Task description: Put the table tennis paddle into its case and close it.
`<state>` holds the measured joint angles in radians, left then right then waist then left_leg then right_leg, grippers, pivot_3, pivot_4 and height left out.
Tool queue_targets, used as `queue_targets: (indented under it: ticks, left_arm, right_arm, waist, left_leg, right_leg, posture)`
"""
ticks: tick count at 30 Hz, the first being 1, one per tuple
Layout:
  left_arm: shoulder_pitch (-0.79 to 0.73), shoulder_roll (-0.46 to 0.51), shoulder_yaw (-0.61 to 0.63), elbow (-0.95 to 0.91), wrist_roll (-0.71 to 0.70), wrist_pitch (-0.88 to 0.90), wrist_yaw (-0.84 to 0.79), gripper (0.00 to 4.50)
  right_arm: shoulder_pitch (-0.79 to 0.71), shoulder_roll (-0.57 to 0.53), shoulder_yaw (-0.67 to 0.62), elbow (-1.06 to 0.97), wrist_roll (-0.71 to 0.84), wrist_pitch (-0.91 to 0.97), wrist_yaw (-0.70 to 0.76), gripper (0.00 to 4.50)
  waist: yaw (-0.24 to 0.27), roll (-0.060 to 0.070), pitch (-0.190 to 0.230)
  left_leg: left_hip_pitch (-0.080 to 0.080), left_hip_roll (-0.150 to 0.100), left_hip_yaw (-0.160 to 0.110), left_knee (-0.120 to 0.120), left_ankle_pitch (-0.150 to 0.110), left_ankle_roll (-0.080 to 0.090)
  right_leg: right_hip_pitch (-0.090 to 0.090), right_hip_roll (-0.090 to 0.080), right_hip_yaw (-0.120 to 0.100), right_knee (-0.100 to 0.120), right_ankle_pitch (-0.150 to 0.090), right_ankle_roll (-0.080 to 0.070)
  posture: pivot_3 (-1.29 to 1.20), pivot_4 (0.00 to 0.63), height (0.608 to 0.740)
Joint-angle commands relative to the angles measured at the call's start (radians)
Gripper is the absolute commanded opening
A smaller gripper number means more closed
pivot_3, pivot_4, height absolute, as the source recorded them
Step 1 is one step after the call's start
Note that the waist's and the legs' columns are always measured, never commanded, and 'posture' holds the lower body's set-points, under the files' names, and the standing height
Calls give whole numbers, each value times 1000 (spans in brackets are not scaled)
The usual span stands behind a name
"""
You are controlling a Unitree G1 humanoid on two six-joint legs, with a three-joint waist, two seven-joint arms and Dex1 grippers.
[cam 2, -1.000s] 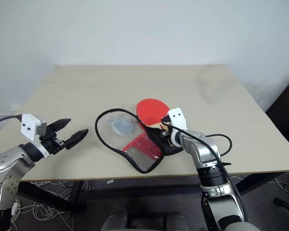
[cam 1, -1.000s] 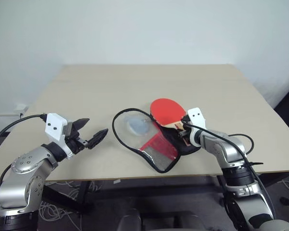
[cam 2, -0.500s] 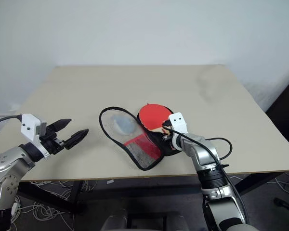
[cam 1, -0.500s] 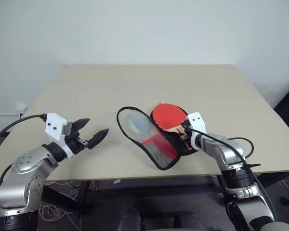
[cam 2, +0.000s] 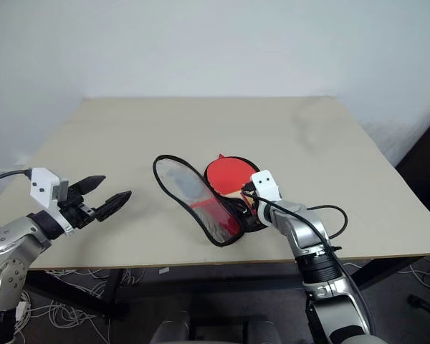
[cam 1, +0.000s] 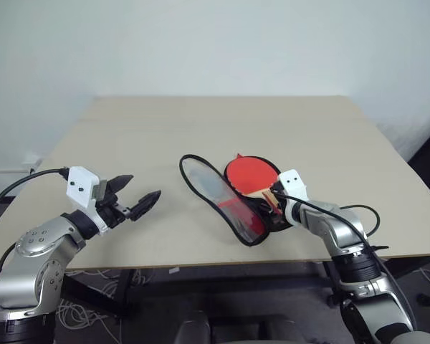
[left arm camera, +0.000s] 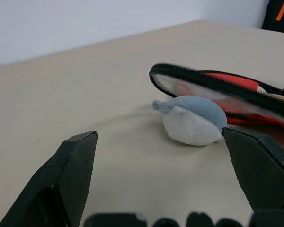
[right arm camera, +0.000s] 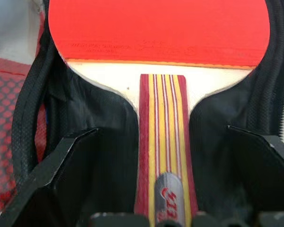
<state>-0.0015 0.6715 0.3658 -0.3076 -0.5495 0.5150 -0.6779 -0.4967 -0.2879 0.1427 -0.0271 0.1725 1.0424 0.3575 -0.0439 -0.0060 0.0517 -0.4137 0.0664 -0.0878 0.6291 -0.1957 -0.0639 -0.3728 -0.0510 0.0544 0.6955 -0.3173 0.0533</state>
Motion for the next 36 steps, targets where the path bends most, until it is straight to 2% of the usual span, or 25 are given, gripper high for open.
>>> queue_targets:
  ticks: [1, 7, 14, 21, 26, 33, 34, 35, 36]
  left_arm:
    - [-17, 21, 30, -16, -8, -8, -4, 4500]
    - [-6, 16, -5, -8, 19, -14, -5, 4500]
    - [-58, -42, -112, 8, 84, -25, 47, 4500]
    - [-90, -101, -196, 12, 89, -24, 49, 4500]
    - [-100, -126, -210, 21, 57, 2, 40, 4500]
    - [-87, -196, -209, 23, -4, 74, 67, 4500]
    - [-82, -205, -213, 21, -9, 88, 75, 4125]
    - [-78, -217, -217, 19, -15, 103, 84, 4002]
    - [-74, -230, -216, 17, -24, 118, 91, 3616]
  right_arm:
    - [-69, -79, -58, -134, 82, 40, 108, 4479]
    - [-180, -240, -125, -154, 179, 15, 274, 4479]
    - [-294, -286, -186, -43, 185, -98, 299, 4479]
    - [-197, -404, -163, -121, 222, -277, 520, 4479]
    - [-132, -489, -161, -152, 265, -347, 690, 4479]
    - [-110, -548, -130, -132, 248, -411, 783, 4479]
    - [-112, -548, -126, -124, 242, -419, 785, 4500]
    - [-116, -547, -123, -116, 237, -425, 785, 4500]
    - [-120, -545, -120, -111, 235, -428, 785, 4500]
  waist:
    - [0, 0, 0]
    - [0, 0, 0]
    - [1, 0, 0]
    - [0, 0, 0]
    - [0, 0, 0]
    - [0, 0, 0]
    - [0, 0, 0]
    - [0, 0, 0]
    - [0, 0, 0]
  left_leg:
    - [0, 0, 0, 0, 0, 0]
    - [0, 0, 0, 0, 0, 0]
    - [0, 0, 0, 0, 0, 0]
    - [0, 0, 0, 0, 0, 0]
    - [0, 0, 1, 0, 0, 0]
    - [1, 0, 0, 0, 0, 0]
    - [1, 0, 1, 0, 0, 0]
    - [1, 0, 1, 0, 0, 0]
    - [1, 0, 1, 0, 0, 0]
  right_leg:
    - [0, 0, 0, 0, 0, 0]
    - [0, 0, 0, 0, -1, 2]
    - [0, 0, 0, -1, -1, 2]
    - [0, 0, 0, -1, -1, 1]
    - [0, 0, 1, -1, -1, 2]
    - [1, 0, 0, -1, -2, 3]
    - [1, 0, 1, -1, -2, 4]
    - [1, 0, 1, -1, -2, 4]
    - [1, 0, 1, -1, -2, 4]
  posture:
    - [0, 0, 684]
    - [0, 0, 684]
    - [0, 0, 684]
    - [0, 0, 684]
    - [0, 0, 684]
    - [0, 0, 684]
    - [0, 0, 684]
    - [0, 0, 684]
    - [0, 0, 684]
